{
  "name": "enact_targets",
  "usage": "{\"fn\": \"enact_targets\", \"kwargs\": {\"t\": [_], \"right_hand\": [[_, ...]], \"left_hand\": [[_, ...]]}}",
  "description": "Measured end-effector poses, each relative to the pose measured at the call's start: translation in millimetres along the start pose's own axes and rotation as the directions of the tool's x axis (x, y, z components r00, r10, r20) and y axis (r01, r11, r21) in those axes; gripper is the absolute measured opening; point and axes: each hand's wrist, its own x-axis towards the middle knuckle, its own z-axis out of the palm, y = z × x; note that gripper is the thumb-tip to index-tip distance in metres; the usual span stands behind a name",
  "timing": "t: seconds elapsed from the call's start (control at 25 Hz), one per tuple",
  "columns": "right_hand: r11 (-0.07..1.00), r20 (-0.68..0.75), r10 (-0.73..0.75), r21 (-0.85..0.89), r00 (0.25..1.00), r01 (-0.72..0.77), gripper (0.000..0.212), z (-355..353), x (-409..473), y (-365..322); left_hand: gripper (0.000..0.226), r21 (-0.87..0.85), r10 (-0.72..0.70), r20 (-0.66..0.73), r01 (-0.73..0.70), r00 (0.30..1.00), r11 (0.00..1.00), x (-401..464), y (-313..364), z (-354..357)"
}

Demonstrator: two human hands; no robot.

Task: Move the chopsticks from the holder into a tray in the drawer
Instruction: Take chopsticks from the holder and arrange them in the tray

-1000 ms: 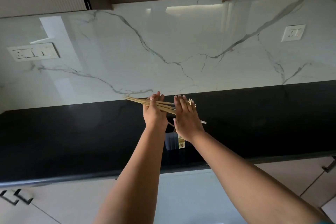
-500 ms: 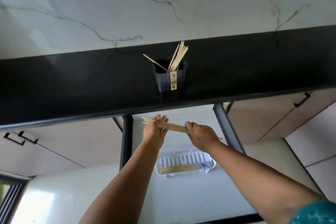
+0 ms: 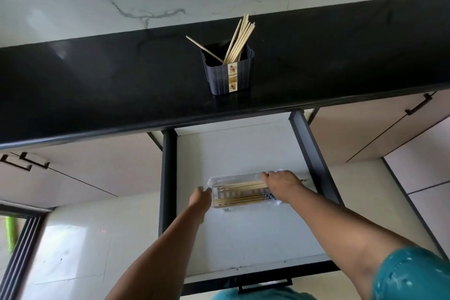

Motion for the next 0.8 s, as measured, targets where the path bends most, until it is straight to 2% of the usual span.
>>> {"fn": "enact_targets", "kwargs": {"t": [0.08, 0.24, 0.48, 0.64, 0.72, 0.8], "right_hand": [[1.0, 0.017, -0.005, -0.005, 1.0, 0.005, 0.066, 4.3, 9.0, -2.8], [1.0, -0.005, -0.018, 0.008, 1.0, 0.018, 0.048, 12.1, 25.6, -16.0], [0.996, 0.008, -0.074, 0.06, 0.997, 0.073, 0.051, 18.9, 39.3, -27.2], [0.975, -0.097, -0.127, 0.173, 0.987, 0.142, 0.042, 19.5, 36.9, -34.6], [0.918, -0.212, -0.031, 0.381, 0.977, 0.111, 0.033, 20.6, 29.6, -28.5], [0.8, -0.319, 0.263, 0.599, 0.911, -0.022, 0.029, 25.5, 17.9, -13.9]], "left_hand": [[0.045, -0.093, -0.066, 0.061, 0.072, 0.996, 0.993, 8.0, -2.6, 3.2], [0.044, -0.315, -0.095, 0.126, 0.131, 0.987, 0.94, 13.6, -5.5, 8.4], [0.039, -0.255, -0.071, 0.094, 0.093, 0.993, 0.962, 23.1, -11.7, 11.8], [0.033, -0.325, -0.062, 0.068, 0.08, 0.996, 0.942, 27.9, -18.1, 13.6], [0.028, -0.309, -0.048, 0.028, 0.055, 0.998, 0.95, 29.0, -20.2, 14.8], [0.028, -0.287, -0.058, -0.016, 0.051, 0.998, 0.957, 28.0, -21.1, 15.5]]}}
